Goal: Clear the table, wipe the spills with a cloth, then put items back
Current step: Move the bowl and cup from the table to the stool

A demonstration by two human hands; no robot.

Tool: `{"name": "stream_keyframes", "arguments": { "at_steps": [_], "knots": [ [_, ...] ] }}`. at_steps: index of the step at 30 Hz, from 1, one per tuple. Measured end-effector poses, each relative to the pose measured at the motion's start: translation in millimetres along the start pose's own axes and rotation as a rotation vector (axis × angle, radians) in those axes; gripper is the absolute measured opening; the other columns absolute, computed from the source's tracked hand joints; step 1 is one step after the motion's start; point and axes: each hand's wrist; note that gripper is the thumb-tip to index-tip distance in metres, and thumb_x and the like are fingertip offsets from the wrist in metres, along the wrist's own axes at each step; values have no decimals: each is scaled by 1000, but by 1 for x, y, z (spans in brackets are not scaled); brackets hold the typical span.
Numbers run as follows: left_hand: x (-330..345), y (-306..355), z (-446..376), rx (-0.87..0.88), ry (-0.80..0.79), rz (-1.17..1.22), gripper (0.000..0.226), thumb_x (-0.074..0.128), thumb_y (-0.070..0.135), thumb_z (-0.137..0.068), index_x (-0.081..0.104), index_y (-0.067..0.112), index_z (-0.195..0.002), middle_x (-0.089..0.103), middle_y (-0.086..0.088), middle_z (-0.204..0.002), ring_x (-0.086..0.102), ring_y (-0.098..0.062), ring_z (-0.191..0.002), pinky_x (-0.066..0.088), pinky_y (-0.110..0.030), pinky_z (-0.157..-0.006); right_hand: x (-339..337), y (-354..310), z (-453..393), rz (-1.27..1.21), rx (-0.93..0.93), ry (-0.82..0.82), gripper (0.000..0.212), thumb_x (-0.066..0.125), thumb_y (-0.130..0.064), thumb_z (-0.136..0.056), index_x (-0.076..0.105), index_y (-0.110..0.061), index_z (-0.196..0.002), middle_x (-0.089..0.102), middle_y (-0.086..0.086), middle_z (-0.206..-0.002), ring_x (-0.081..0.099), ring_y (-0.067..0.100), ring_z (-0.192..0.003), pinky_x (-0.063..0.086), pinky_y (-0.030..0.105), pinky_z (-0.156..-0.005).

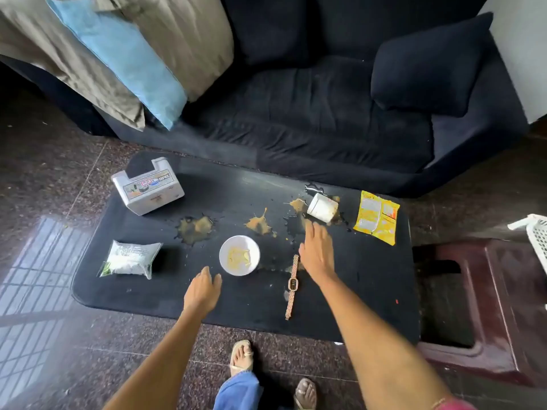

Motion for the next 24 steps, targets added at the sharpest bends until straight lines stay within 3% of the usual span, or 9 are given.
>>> {"name": "stream_keyframes", "arguments": {
  "at_steps": [4,8,13,16,18,20,24],
  "knots": [
    [7,5,-20,20,91,117,44,35,24,-99,41,3,-137,51,-16,-137,46,-35,-126,39,-41,-99,-11,16,-65,179,-44,83,66,67,-18,-78,39,-4,-136,45,18,-136,43,35,-125,40,47,-100],
    [18,11,-35,66,173,136,29,32,22,-99,55,5,-104,65,-16,-107,57,-36,-96,42,-38,-76,-6,26,-105,247,-92,-19,82,65,-31,-83,18,-7,-146,28,18,-148,24,34,-138,19,56,-110],
    [28,7,-48,79,209,148,30,34,25,-99,55,5,-94,66,-15,-93,52,-29,-76,38,-33,-67,1,38,-138,315,-65,-73,96,70,-37,-77,11,-8,-148,33,18,-146,26,35,-137,21,54,-111],
    [31,2,-56,91,189,209,31,36,28,-99,55,7,-86,66,-13,-81,62,-27,-67,54,-39,-67,3,36,-143,286,-71,-59,95,73,-39,-73,19,-4,-144,48,16,-132,44,31,-123,25,50,-109],
    [29,5,-57,77,169,268,30,37,23,-98,54,4,-82,63,-12,-76,60,-17,-57,57,-41,-66,4,35,-138,260,-90,-40,82,75,-37,-70,34,-4,-134,50,14,-126,47,30,-117,29,45,-108],
    [27,8,-55,45,176,279,29,37,18,-98,52,3,-78,60,-12,-74,57,-14,-53,52,-35,-62,7,39,-126,186,-101,23,71,76,-36,-67,45,-5,-123,51,13,-119,47,31,-111,30,43,-106],
    [25,9,-45,-3,218,236,30,34,17,-97,49,5,-74,60,-11,-68,62,-34,-71,39,-33,-64,17,58,-87,-96,-45,134,81,85,-33,-56,50,-6,-124,56,14,-114,51,33,-106,32,47,-104]
  ]
}}
Point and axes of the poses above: each hand's wrist, its own z-axis away from the middle knuckle, its own x-axis out of the palm, y = z × x
